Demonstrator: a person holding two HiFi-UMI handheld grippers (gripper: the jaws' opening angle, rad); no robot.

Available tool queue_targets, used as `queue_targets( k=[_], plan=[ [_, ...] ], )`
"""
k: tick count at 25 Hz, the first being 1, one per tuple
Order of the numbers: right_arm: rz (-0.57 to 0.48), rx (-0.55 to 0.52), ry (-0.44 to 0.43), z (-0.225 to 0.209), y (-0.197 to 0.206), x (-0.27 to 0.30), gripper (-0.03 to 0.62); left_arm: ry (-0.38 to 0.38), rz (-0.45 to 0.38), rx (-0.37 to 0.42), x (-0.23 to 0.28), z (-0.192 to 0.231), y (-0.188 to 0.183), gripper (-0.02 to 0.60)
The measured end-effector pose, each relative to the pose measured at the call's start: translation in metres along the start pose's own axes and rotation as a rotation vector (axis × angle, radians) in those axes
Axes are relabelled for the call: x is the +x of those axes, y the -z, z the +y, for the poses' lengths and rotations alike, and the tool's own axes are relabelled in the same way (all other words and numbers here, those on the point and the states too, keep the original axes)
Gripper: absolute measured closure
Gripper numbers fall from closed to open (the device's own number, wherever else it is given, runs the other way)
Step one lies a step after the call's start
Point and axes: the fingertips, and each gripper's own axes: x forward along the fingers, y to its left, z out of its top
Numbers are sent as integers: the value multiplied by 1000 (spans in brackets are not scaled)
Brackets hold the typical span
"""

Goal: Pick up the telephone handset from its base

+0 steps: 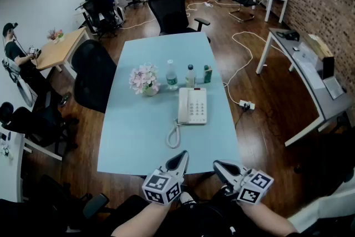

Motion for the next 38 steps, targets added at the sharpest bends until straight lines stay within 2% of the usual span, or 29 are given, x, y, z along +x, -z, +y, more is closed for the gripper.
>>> queue_targets(
  k=[4, 12, 13, 14, 16, 18, 20, 26, 30, 38],
  plan=[
    [-5, -13, -8, -19, -13, 16, 577, -43, 15, 90, 27, 30, -16, 581],
    [32, -56, -92, -55, -47, 50, 577, -208, 111, 118, 91, 96, -36, 577],
    [33, -62, -106, -60, -55, 55, 577, -224, 119, 118, 102, 103, -39, 530],
    [33, -70, -122, -65, -63, 59, 577, -240, 129, 120, 113, 110, -42, 437],
    [26, -88, -155, -74, -81, 67, 577, -274, 143, 133, 137, 127, -50, 425],
    [20, -110, -182, -83, -95, 72, 577, -312, 155, 154, 166, 148, -57, 385],
    [19, -126, -194, -94, -106, 75, 577, -347, 186, 156, 197, 175, -60, 317],
    [39, -102, -170, -133, -115, 68, 577, -403, 340, 92, 280, 242, -37, 314],
    [35, -58, -136, -161, -117, 63, 577, -463, 457, 86, 306, 273, -4, 314],
    [56, -20, -109, -189, -111, 61, 577, -496, 495, 59, 333, 295, 20, 314]
  ],
)
